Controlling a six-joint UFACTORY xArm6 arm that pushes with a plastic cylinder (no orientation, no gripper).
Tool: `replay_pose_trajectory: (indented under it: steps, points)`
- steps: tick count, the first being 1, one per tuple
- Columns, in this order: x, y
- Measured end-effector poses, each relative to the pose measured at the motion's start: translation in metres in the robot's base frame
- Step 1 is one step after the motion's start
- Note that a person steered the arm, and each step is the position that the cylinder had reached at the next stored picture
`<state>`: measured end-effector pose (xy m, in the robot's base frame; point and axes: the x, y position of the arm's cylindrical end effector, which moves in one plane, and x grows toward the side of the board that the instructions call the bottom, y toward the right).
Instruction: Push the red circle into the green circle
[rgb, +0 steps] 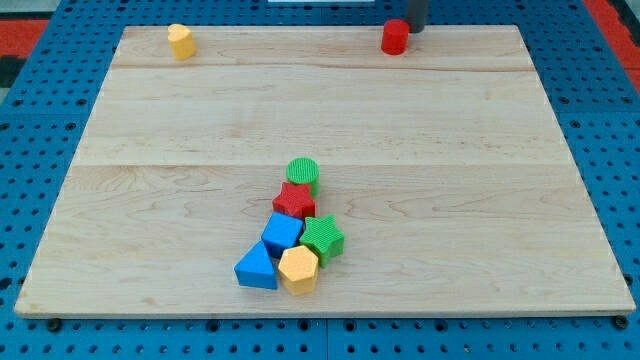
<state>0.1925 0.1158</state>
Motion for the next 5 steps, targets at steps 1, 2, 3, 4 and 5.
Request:
replay_pose_trajectory:
  steps: [1,2,3,4,5]
  points:
    - [0.009,-0.058]
    - [0.036,-0.09]
    - [0.045,-0.054]
    - [0.073,-0.031]
    - [0.121,-0.045]
